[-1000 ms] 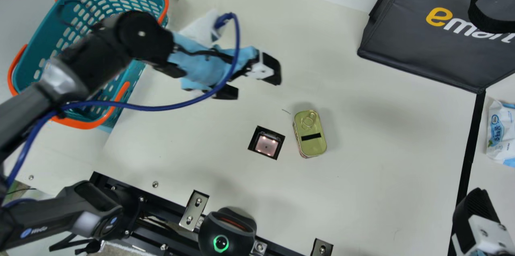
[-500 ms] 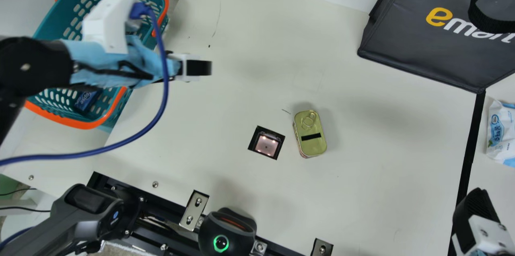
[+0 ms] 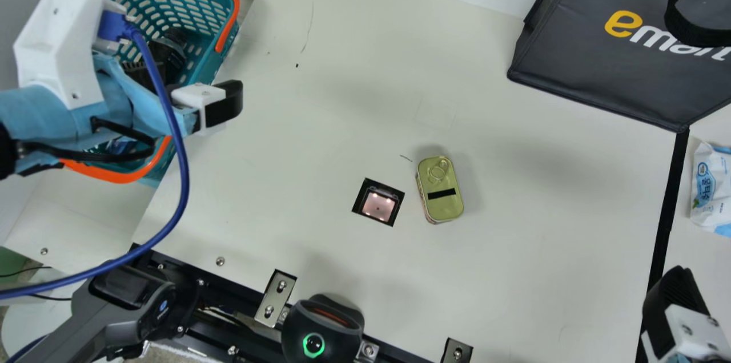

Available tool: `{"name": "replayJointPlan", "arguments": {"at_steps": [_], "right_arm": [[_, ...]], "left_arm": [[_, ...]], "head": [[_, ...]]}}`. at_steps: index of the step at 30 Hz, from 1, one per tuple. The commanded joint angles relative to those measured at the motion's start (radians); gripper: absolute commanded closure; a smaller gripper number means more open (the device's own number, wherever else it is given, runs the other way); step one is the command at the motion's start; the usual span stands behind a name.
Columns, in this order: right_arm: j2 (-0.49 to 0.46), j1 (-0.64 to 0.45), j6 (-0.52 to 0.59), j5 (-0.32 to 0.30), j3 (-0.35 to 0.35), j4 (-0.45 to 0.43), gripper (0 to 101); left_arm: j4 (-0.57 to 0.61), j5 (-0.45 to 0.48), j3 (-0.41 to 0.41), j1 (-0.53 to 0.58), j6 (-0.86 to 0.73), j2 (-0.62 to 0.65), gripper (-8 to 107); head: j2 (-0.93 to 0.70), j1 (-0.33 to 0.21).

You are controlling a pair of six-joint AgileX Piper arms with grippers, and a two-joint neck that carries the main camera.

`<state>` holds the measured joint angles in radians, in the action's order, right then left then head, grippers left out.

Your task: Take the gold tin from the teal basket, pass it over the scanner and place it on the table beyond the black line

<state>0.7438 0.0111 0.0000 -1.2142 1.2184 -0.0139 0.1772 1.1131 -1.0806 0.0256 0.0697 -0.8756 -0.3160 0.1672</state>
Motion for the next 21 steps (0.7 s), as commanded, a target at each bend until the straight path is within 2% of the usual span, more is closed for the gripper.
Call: {"name": "replayJointPlan", "arguments": {"at_steps": [1, 13, 21], "right_arm": [[0.000, 0.000, 0.000, 0.000, 0.000, 0.000, 6], [0.000, 0.000, 0.000, 0.000, 0.000, 0.000, 6], [0.051, 0.065, 0.030, -0.006, 0.004, 0.003, 6]], "left_arm": [[0.000, 0.000, 0.000, 0.000, 0.000, 0.000, 9], [0.000, 0.000, 0.000, 0.000, 0.000, 0.000, 9], [0.000, 0.000, 0.000, 0.000, 0.000, 0.000, 9]], "head": [[0.065, -0.029], [0.344, -0.029], [0.344, -0.029]]}}
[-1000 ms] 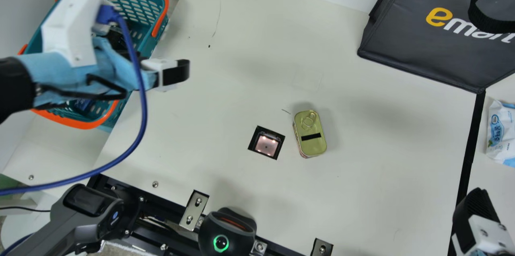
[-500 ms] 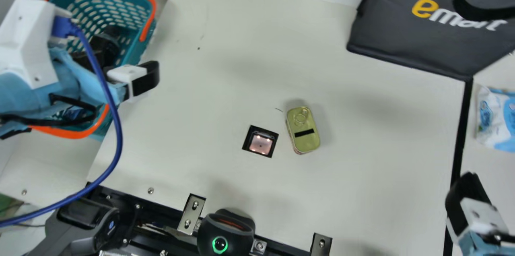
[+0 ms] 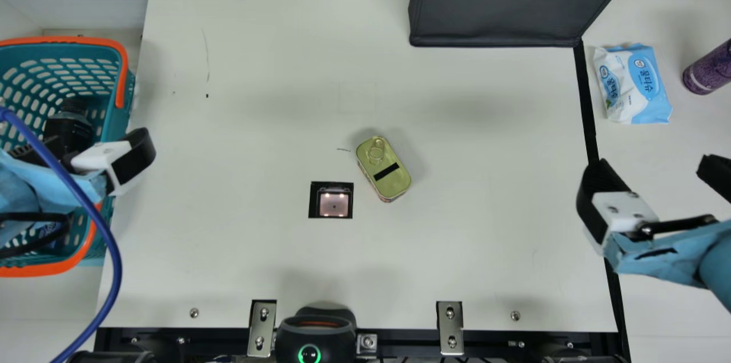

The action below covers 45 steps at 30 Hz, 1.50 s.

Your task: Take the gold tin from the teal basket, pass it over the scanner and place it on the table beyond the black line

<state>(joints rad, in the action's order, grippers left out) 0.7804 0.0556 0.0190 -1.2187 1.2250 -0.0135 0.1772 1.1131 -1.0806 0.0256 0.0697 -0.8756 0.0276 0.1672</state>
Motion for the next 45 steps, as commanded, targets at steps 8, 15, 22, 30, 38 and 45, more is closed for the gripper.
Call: {"name": "replayJointPlan", "arguments": {"at_steps": [8, 15, 22, 30, 38, 45], "right_arm": [[0.127, 0.156, 0.113, -0.001, -0.031, 0.041, 6], [0.237, 0.233, 0.163, -0.001, -0.041, 0.090, 6], [0.376, 0.317, 0.106, -0.001, -0.027, 0.112, 6], [0.522, 0.422, 0.003, -0.001, 0.021, 0.116, 6], [0.648, 0.495, -0.061, 0.018, 0.075, 0.124, 6], [0.736, 0.537, -0.090, 0.074, 0.078, 0.115, 6]], "left_arm": [[0.000, 0.000, 0.000, 0.000, 0.000, 0.000, 9], [0.000, 0.000, 0.000, 0.000, 0.000, 0.000, 9], [0.000, 0.000, 0.000, 0.000, 0.000, 0.000, 9], [0.000, 0.000, 0.000, 0.000, 0.000, 0.000, 9], [0.000, 0.000, 0.000, 0.000, 0.000, 0.000, 9], [0.000, 0.000, 0.000, 0.000, 0.000, 0.000, 9]], "head": [[0.000, -0.029], [0.000, -0.029], [0.000, -0.029], [0.000, -0.029], [0.000, -0.029], [0.000, -0.029]]}}
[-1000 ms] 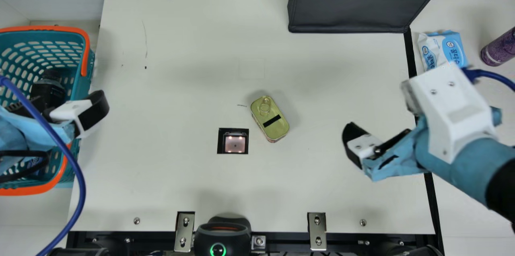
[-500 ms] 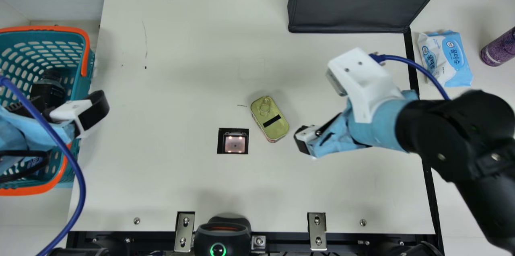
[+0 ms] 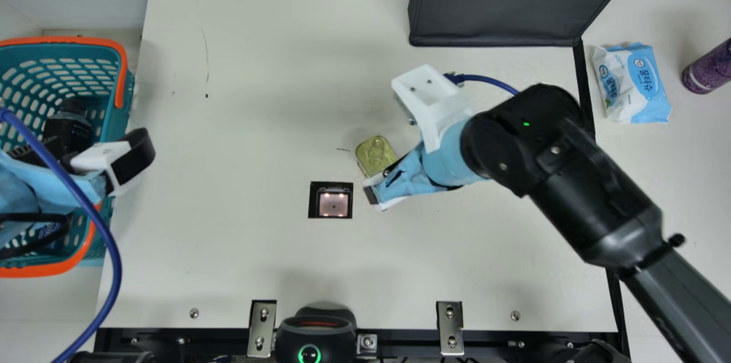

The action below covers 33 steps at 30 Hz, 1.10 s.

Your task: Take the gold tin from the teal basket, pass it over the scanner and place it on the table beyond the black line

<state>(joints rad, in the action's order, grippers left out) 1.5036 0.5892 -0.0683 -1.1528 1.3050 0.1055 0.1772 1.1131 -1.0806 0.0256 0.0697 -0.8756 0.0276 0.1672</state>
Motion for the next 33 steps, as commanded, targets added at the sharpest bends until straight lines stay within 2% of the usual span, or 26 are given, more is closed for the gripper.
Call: {"name": "replayJointPlan", "arguments": {"at_steps": [1, 17, 33], "right_arm": [[0.023, 0.008, -0.005, 0.018, -0.004, -0.006, 6], [0.144, 0.055, 0.002, 0.203, -0.059, -0.052, 6], [0.224, 0.074, -0.003, 0.319, -0.098, -0.087, 6]], "left_arm": [[0.000, 0.000, 0.000, 0.000, 0.000, 0.000, 9], [0.000, 0.000, 0.000, 0.000, 0.000, 0.000, 9], [0.000, 0.000, 0.000, 0.000, 0.000, 0.000, 9]], "head": [[0.000, -0.029], [0.000, -0.029], [0.000, -0.029]]}}
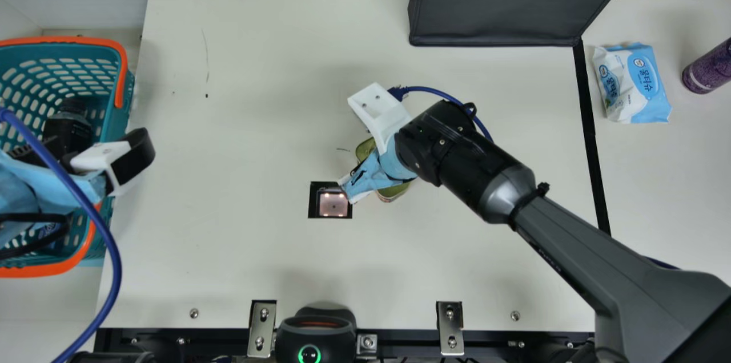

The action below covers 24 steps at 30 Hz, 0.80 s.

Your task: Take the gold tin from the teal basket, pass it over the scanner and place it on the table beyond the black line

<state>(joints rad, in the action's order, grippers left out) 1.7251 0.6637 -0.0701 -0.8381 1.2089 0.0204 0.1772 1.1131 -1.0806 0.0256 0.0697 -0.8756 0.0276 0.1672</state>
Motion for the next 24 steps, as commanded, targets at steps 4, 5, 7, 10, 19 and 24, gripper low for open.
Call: {"name": "replayJointPlan", "arguments": {"at_steps": [4, 5, 7, 10, 19, 24], "right_arm": [[0.020, 0.005, -0.009, 0.022, -0.008, -0.009, 6], [0.025, 0.007, -0.012, 0.027, -0.010, -0.011, 6], [0.033, 0.010, -0.017, 0.032, -0.012, -0.014, 6], [0.043, 0.015, -0.027, 0.034, -0.011, -0.020, 6], [0.058, 0.026, -0.064, 0.015, 0.003, -0.041, 60], [0.049, 0.032, -0.079, -0.024, 0.034, -0.053, 93]], "left_arm": [[0.000, 0.000, 0.000, 0.000, 0.000, 0.000, 9], [0.000, 0.000, 0.000, 0.000, 0.000, 0.000, 9], [0.000, 0.000, 0.000, 0.000, 0.000, 0.000, 9], [0.000, 0.000, 0.000, 0.000, 0.000, 0.000, 9], [0.000, 0.000, 0.000, 0.000, 0.000, 0.000, 9], [0.000, 0.000, 0.000, 0.000, 0.000, 0.000, 9]], "head": [[0.000, -0.029], [0.000, -0.029], [0.000, -0.029], [0.000, -0.029], [0.000, -0.029], [0.000, -0.029]]}}
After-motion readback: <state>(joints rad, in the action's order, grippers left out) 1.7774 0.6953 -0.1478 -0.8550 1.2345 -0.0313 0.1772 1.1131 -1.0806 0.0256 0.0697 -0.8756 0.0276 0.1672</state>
